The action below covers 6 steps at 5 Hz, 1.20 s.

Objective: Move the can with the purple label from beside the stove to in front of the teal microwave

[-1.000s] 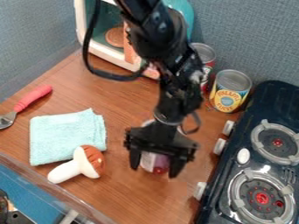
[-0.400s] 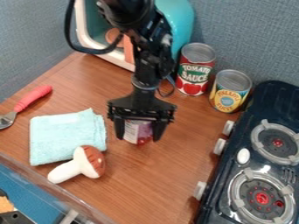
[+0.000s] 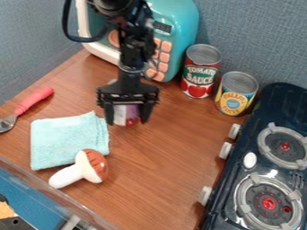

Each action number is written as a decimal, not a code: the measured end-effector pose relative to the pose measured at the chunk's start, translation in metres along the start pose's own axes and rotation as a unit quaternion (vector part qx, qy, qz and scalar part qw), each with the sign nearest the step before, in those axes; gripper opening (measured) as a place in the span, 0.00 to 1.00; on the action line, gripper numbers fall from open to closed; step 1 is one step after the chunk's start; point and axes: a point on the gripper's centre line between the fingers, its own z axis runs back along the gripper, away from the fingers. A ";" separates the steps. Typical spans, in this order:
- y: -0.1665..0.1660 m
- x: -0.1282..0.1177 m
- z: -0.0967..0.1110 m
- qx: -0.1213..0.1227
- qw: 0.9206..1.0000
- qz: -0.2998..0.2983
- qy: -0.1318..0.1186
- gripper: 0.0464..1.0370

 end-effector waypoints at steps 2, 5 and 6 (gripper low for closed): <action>0.027 0.063 -0.003 0.001 0.996 0.091 0.009 0.96; 0.051 0.042 0.031 -0.036 0.993 0.110 -0.022 0.96; 0.045 0.037 0.065 -0.063 0.993 0.090 -0.052 0.96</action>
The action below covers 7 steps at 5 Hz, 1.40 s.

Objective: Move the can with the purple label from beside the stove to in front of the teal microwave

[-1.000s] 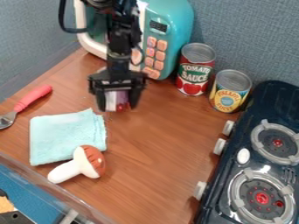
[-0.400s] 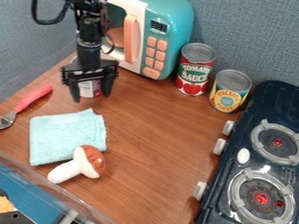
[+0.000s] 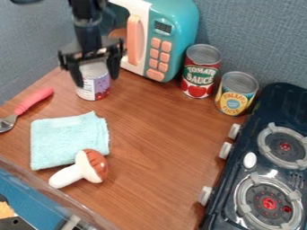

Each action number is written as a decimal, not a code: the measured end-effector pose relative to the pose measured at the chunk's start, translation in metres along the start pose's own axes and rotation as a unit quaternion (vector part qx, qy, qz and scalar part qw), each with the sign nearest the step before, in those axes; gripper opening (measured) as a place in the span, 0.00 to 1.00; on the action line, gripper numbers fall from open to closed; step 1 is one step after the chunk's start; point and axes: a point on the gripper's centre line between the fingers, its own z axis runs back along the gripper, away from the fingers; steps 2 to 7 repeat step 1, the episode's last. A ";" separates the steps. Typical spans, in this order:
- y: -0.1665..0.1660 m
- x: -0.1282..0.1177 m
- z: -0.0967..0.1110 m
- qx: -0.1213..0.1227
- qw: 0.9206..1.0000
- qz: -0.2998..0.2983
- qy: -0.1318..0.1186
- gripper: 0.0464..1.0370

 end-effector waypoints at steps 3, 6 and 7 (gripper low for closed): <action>-0.001 0.001 0.010 0.011 0.998 -0.053 -0.023 0.96; -0.001 0.001 0.010 0.011 0.998 -0.053 -0.023 0.96; -0.001 0.001 0.010 0.011 0.998 -0.053 -0.023 0.96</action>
